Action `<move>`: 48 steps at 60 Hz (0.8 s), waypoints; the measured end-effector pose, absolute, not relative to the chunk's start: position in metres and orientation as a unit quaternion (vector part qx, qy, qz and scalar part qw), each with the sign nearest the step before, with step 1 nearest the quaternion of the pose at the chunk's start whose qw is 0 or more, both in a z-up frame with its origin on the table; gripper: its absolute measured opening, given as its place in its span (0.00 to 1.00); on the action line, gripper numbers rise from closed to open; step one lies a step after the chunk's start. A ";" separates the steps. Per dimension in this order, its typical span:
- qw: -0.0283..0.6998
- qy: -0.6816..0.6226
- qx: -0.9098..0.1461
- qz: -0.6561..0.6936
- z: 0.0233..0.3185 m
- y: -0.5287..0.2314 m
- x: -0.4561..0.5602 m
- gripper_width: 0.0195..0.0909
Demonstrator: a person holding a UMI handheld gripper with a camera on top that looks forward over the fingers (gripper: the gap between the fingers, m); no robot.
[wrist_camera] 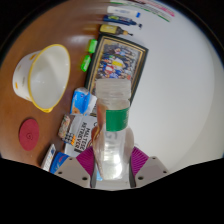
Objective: Pour water
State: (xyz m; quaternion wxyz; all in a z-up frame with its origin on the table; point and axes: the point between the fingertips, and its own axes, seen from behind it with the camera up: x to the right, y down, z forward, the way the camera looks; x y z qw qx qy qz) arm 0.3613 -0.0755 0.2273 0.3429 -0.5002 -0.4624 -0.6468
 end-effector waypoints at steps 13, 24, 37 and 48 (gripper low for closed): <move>0.269 -0.551 -0.415 -0.673 0.194 -0.065 0.338 0.35; 0.321 -0.507 -0.477 -0.642 0.204 -0.073 0.347 0.35; 0.479 -0.313 -0.678 -0.461 0.222 -0.087 0.365 0.35; 0.553 -0.131 -0.800 -0.195 0.187 -0.092 0.359 0.35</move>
